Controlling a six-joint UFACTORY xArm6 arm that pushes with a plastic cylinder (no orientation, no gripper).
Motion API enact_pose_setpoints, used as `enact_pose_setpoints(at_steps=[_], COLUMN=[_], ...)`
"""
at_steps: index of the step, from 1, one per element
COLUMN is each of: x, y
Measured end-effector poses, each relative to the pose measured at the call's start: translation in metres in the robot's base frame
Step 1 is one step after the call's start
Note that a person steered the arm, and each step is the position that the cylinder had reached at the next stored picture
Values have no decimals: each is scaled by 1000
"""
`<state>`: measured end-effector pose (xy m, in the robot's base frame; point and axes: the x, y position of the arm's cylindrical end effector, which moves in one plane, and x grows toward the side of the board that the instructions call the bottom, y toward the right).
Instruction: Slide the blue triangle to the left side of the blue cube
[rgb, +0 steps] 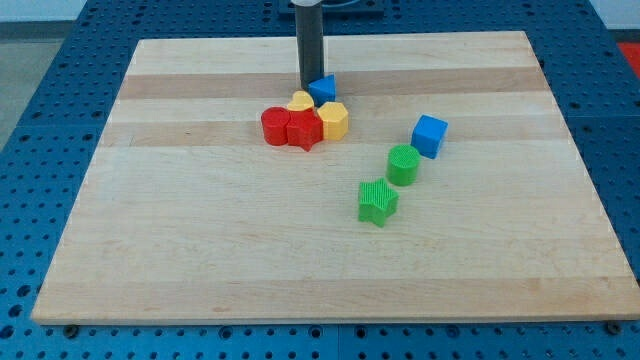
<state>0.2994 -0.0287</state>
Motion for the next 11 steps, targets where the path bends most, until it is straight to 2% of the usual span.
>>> enact_pose_setpoints(at_steps=[3, 5, 8, 11], x=[1, 19, 25, 72], y=[-25, -14, 71, 133])
